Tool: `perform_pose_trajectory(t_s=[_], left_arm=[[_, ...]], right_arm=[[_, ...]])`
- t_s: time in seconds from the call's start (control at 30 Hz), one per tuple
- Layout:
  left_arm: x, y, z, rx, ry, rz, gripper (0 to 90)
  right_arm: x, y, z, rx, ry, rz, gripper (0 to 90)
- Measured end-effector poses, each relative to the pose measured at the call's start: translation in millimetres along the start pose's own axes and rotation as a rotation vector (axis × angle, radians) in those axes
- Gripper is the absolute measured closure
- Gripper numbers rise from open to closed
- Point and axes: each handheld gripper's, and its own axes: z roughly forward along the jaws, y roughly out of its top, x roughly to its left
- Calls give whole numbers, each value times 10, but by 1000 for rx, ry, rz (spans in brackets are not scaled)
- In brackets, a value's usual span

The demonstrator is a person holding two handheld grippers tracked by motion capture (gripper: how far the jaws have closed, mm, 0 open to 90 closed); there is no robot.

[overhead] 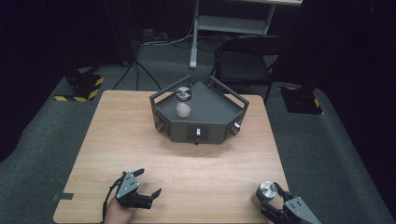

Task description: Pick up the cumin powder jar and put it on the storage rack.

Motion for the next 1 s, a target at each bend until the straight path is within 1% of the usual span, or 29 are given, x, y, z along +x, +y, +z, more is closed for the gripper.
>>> perform_pose_trajectory(t_s=[0.07,0.13,0.33,0.47,0.53,0.6,0.73,0.9,0.93,1.0], left_arm=[[-1,1,1,1,0,-1,3],[0,1,1,1,0,-1,3],[4,4,2,2,-2,-1,3],[-2,12,8,6,-1,-1,3],[-3,18,11,10,-1,1,3],[-12,31,14,18,4,4,3],[-23,58,28,34,9,-1,4],[-44,129,59,77,23,-1,4],[-60,153,70,92,29,1,6],[-64,153,73,92,30,2,7]], right_arm=[[-15,-23,6,-6,4,11,310],[-13,-27,8,-8,5,10,322],[18,-24,9,-10,-3,-6,337],[50,26,11,8,-14,-27,345],[57,35,12,11,-16,-28,345],[68,54,13,18,-20,-29,346],[81,65,13,22,-25,-32,348],[98,76,13,25,-31,-36,348],[104,78,13,25,-34,-41,348],[115,87,11,28,-36,-44,348]])
